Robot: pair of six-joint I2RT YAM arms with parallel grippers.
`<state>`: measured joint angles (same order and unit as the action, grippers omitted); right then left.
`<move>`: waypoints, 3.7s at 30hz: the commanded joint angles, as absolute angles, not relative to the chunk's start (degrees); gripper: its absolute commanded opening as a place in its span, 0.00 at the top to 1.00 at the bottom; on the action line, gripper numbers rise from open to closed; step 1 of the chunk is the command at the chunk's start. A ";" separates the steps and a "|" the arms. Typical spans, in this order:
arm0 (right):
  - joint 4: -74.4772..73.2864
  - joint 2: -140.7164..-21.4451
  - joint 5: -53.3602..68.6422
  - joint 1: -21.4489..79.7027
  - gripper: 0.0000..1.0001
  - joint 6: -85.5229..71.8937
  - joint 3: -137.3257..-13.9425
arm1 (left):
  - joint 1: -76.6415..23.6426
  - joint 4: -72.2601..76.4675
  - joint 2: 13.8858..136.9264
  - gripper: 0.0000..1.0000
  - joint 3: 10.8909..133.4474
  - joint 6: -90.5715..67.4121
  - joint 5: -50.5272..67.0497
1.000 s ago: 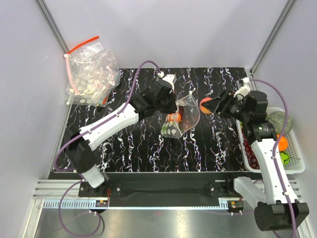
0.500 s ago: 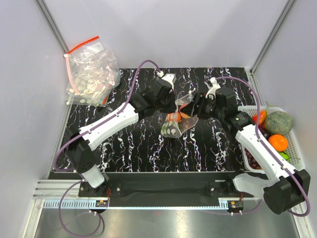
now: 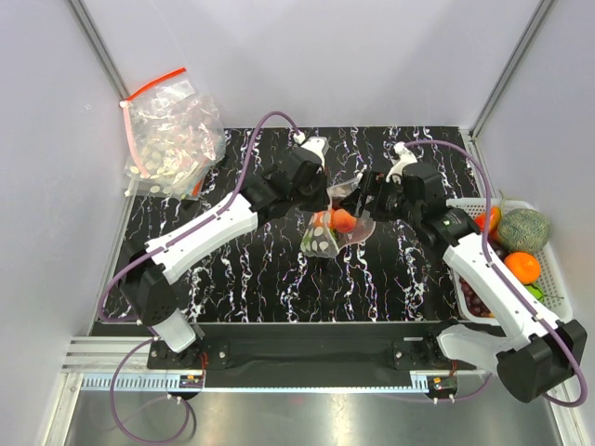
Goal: Place the food in the zip-top bag and seal the zipper
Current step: Place the fake fruit in the zipper food storage bag, then pick up the fake fruit from the bin.
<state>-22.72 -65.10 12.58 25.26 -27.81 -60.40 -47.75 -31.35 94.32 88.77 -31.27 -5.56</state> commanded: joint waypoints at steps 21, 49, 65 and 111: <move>-39.62 -54.58 -20.97 25.66 0.25 -30.84 -62.66 | -47.99 -31.20 90.44 1.00 89.91 -29.27 -7.29; -59.06 -45.98 -47.29 6.87 0.00 -47.96 -56.16 | -48.86 -30.94 90.62 1.00 87.63 -29.79 -3.96; -76.56 -57.57 -44.93 4.13 0.00 -77.87 -57.31 | -50.36 -31.29 90.53 1.00 87.36 -29.62 -4.22; -58.30 -48.54 -37.81 -3.34 0.81 -56.53 -54.67 | -52.56 -34.63 93.78 1.00 90.97 -28.92 -8.44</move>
